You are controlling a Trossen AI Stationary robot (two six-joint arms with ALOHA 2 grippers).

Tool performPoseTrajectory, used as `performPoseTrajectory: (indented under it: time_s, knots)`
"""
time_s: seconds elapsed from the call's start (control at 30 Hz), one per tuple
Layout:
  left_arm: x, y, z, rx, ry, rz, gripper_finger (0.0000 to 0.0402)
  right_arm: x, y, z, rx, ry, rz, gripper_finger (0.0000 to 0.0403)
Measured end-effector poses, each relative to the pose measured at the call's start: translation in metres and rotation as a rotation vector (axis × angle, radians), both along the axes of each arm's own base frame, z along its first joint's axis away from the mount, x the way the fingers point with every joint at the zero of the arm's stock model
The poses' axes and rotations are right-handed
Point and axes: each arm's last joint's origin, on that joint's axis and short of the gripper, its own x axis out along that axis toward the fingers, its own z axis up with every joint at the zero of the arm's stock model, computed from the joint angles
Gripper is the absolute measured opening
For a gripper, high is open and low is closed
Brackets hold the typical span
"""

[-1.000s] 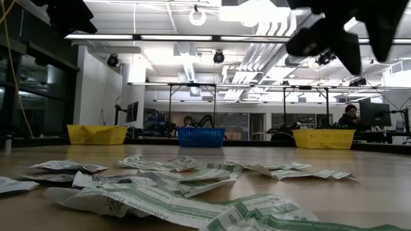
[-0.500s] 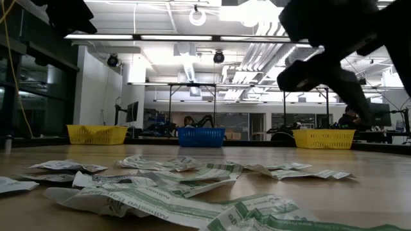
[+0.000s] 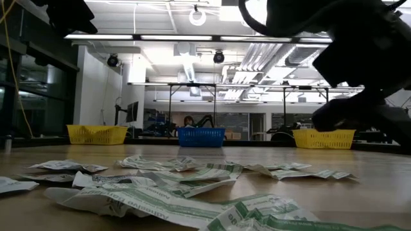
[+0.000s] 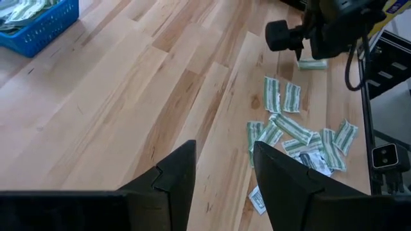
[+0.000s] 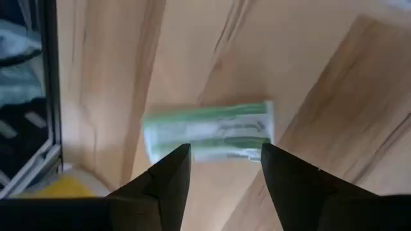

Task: Pick & Place First Aid Supplies
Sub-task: Put the green bandage pack into the top blue bin

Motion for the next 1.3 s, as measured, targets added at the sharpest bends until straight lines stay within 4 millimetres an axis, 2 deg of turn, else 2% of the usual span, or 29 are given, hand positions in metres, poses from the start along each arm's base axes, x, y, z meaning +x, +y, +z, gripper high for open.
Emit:
performPoseTrajectory:
  time_s: [0.27,0.47,0.8,0.97,1.3]
  knots:
    - [0.0,0.0,0.0,0.002,-0.001,0.003,0.0156,0.002,0.001,-0.003,-0.061,-0.043,-0.036,0.0184]
    - [0.0,0.0,0.0,-0.01,-0.003,0.013,0.0156,-0.001,0.01,-0.004,-0.164,-0.134,0.009,0.0184]
    - [0.0,0.0,0.0,-0.026,-0.004,0.024,0.0156,-0.021,0.031,-0.023,-0.271,-0.298,0.115,0.018]
    - [-0.001,0.0,-0.001,-0.034,0.004,0.031,0.0156,-0.026,0.036,-0.027,-0.306,-0.34,0.096,0.0152]
    - [-0.002,0.001,-0.002,-0.064,0.022,0.057,0.0156,-0.023,0.037,-0.027,-0.32,-0.364,0.024,0.0067]
